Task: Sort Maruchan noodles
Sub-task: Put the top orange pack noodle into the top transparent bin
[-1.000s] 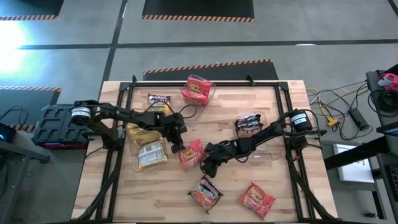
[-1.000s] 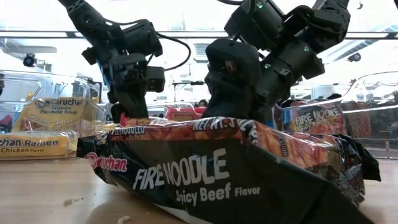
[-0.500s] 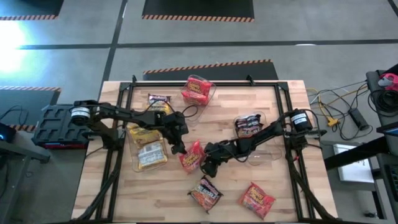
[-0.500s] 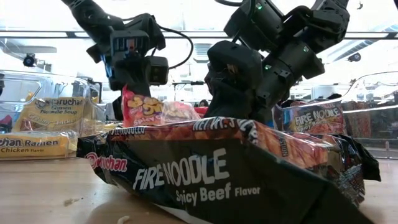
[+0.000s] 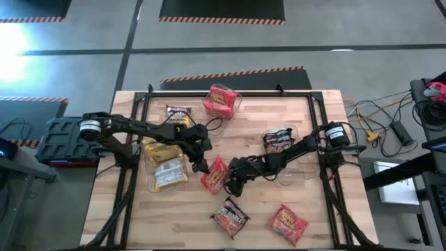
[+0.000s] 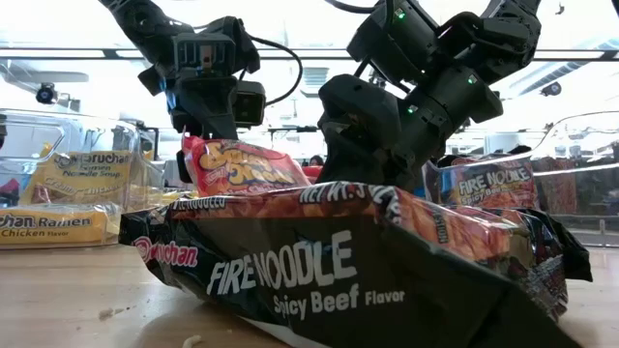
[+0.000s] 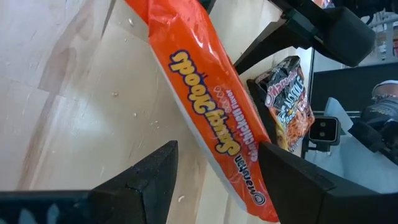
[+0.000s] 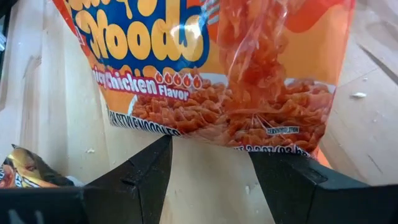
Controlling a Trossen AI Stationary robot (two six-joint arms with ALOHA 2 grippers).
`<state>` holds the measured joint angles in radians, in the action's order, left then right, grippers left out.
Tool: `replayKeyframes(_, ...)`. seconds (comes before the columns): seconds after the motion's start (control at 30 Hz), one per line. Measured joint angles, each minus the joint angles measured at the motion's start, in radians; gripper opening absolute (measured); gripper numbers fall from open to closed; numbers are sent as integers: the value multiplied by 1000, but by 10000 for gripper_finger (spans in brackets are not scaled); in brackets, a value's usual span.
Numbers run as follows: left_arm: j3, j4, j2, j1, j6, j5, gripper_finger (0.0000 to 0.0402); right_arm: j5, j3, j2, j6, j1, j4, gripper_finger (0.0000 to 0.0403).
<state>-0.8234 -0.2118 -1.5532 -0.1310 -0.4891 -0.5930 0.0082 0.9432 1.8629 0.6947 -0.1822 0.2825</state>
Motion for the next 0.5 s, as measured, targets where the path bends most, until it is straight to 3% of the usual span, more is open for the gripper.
replayKeyframes(0.5,0,2,-7,0,-3,-47,206,1,0,1,-14,1,-2,210)
